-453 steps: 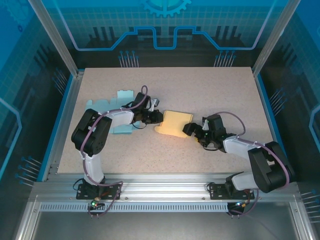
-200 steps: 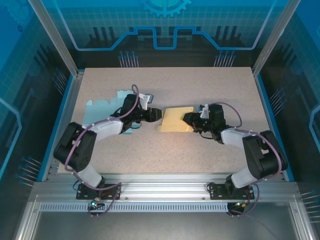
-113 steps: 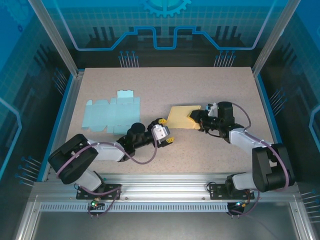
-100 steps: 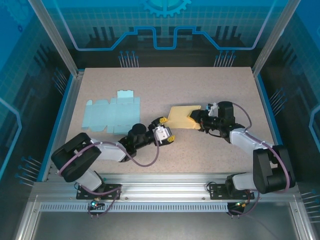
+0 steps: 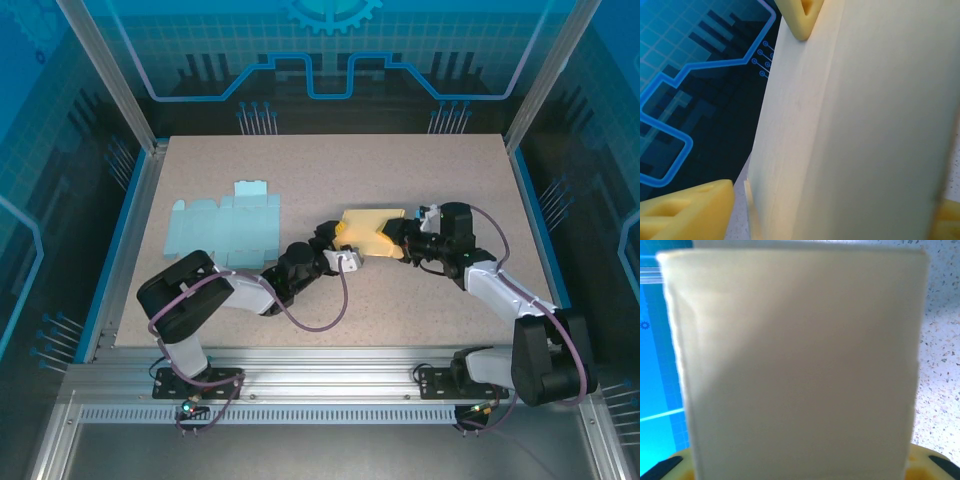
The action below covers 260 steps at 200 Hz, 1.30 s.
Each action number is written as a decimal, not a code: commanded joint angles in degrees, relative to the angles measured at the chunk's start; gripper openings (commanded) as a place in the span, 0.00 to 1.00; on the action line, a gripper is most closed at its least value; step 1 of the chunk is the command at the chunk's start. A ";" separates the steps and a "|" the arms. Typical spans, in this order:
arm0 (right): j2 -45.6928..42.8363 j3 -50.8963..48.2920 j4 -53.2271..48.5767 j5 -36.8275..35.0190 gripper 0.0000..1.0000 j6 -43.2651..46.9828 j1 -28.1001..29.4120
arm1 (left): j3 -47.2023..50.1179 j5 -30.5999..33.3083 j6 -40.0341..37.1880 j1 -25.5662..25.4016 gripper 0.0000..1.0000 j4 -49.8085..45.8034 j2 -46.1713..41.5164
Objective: Fold the paper box
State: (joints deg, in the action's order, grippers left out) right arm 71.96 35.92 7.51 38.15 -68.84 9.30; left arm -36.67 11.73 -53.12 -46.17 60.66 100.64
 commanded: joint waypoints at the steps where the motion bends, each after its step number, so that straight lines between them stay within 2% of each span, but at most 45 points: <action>1: 0.21 0.45 -3.12 1.39 0.43 0.92 -0.75 | -2.19 3.67 -2.57 -0.15 0.64 3.08 0.52; 32: 2.13 1.82 -5.31 1.37 0.53 3.76 -0.82 | -1.35 3.23 -3.72 -0.43 0.50 -0.25 -1.68; 85: 6.56 2.98 -4.94 2.52 0.70 5.76 -1.79 | -0.25 0.82 -2.97 -0.50 0.45 -13.81 -8.03; 113: 7.82 3.86 -5.77 2.86 0.81 7.22 -2.80 | -1.51 -2.10 -1.94 -0.56 0.44 -27.37 -12.03; 137: 8.37 4.56 -7.76 2.74 0.89 9.03 -4.41 | -7.35 -6.84 1.41 -0.28 0.44 -48.49 -15.00; 162: 8.40 4.94 -9.47 2.46 0.91 10.87 -6.86 | -15.85 -16.49 5.28 1.55 0.44 -69.46 -15.16; 212: 8.28 6.70 -13.34 1.79 0.93 14.32 -9.16 | -30.77 -27.82 6.81 5.48 0.44 -93.90 -7.49; 233: 7.87 7.06 -15.16 0.95 0.93 16.11 -9.47 | -36.89 -30.74 6.74 6.85 0.44 -101.87 -2.74; 260: 5.70 7.57 -19.15 -2.87 0.92 20.19 -9.48 | -40.31 -30.62 7.24 8.03 0.46 -104.53 1.42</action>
State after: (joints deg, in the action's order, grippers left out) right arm 79.90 41.91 -5.72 38.52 -53.63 0.64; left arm -73.71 -14.55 -47.22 -39.18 -33.76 98.89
